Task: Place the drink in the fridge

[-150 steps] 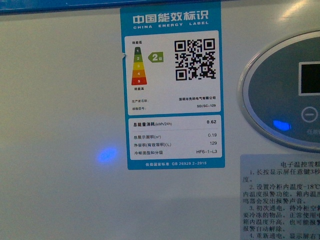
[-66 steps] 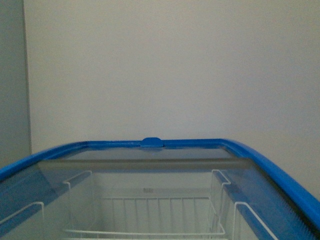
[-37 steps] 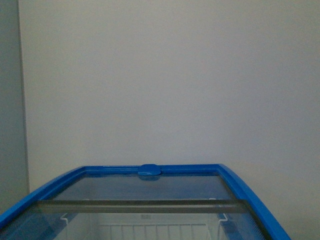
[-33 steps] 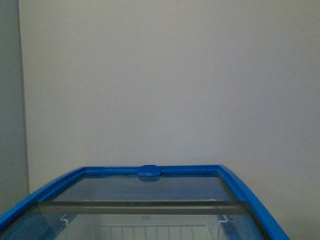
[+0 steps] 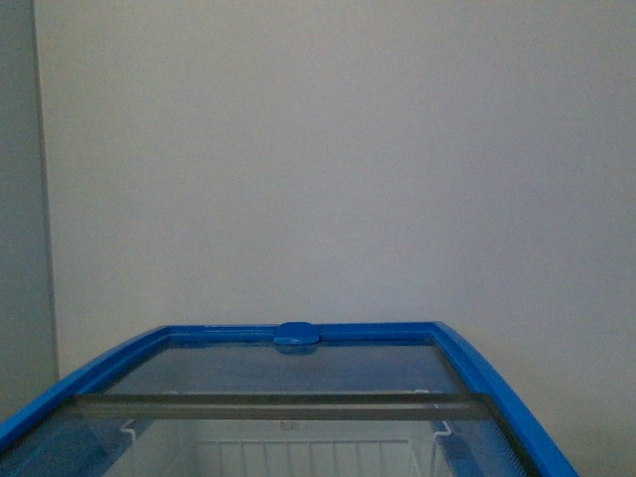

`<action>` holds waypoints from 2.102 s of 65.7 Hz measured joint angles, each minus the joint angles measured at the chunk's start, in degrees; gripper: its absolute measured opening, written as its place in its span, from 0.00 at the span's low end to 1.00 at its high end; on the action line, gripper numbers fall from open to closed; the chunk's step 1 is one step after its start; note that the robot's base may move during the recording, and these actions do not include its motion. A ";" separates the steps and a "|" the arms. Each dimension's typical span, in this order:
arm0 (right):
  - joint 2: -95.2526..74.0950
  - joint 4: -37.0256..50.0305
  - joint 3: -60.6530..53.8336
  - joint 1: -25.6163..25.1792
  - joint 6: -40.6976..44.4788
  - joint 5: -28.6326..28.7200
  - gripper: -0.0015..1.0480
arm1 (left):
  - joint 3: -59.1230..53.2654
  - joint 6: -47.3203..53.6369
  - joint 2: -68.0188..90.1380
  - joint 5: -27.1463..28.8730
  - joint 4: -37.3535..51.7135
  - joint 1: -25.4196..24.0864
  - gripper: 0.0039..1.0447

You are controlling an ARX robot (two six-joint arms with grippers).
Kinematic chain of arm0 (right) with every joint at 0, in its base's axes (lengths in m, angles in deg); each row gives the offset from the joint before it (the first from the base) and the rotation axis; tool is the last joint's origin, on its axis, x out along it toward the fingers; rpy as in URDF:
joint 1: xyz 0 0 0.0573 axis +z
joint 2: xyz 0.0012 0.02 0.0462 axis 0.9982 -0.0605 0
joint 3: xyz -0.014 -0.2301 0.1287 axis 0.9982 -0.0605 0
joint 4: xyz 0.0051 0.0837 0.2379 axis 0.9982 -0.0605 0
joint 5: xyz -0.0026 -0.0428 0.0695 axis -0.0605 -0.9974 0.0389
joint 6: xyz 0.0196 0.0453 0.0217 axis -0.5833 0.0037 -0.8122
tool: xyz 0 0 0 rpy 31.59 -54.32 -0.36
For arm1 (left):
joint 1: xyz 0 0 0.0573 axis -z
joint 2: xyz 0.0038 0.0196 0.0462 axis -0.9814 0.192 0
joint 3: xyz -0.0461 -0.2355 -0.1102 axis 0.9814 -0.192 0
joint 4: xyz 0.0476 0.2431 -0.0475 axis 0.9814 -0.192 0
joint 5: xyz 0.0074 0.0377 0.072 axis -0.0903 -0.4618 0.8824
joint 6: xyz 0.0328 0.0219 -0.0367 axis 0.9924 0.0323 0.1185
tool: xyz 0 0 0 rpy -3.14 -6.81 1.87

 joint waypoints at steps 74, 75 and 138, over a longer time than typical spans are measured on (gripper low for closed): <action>-0.02 0.00 0.00 0.00 0.00 0.00 0.35 | 22.80 48.83 28.26 -21.38 -20.65 7.65 0.92; 0.00 0.00 0.00 0.00 0.00 -0.04 0.35 | 23.61 48.78 28.92 -21.29 -20.44 7.89 0.92; 0.00 0.00 0.00 0.00 0.02 0.00 0.35 | 38.01 -2.25 25.31 13.44 -14.29 7.52 0.93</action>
